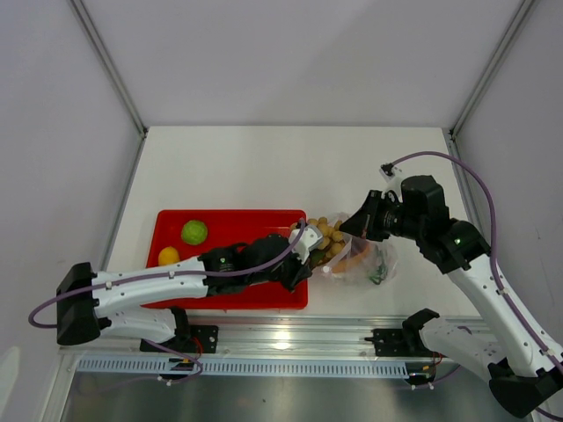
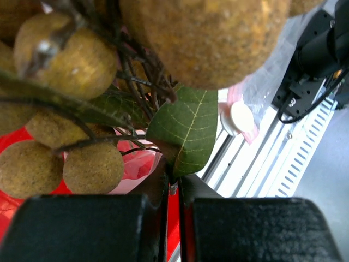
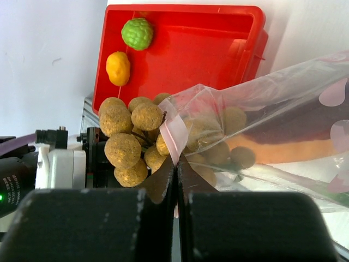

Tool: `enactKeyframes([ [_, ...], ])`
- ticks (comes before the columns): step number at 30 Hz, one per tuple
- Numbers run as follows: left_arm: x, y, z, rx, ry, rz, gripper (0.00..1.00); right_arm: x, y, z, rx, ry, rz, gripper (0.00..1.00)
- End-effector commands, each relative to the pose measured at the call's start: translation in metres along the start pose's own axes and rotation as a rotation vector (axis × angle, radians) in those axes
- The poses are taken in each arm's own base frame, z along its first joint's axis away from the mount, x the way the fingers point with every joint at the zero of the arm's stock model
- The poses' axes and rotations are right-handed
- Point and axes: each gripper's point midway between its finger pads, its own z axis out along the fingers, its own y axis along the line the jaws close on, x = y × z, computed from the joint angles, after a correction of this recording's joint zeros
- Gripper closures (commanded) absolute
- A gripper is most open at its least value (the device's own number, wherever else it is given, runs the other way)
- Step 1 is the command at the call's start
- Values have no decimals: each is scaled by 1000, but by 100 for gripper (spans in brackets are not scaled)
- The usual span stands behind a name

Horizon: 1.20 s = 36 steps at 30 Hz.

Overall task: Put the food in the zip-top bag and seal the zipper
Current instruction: Place the fake fruit in the zipper food storage bag.

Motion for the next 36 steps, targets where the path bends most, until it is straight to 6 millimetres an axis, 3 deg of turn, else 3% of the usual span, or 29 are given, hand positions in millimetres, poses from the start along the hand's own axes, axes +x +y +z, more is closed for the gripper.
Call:
enactKeyframes([
  [1,-5,-12,-6,50,31,54,99,-24,21,-8,-64,-86,-37,100],
  [7,-6,-5,-8,12,80,102,99,-29,24,-11,-60,-96,-42,100],
  [9,-5,7,-4,-63,94,104,99,-31,26,-11,-62,-94,-46,100],
  [17,-24,20,-5,-188,72,2,99,-25,26,-9,-72,-64,-58,100],
  [21,-21,18,2,-175,117,54,99,-29,27,-9,-72,-73,-63,100],
  [29,-7,33,3,-259,207,93,99,-44,29,-6,-56,-104,-60,100],
  [36,-13,42,-5,-328,205,72,99,-45,24,1,-41,-95,-49,100],
])
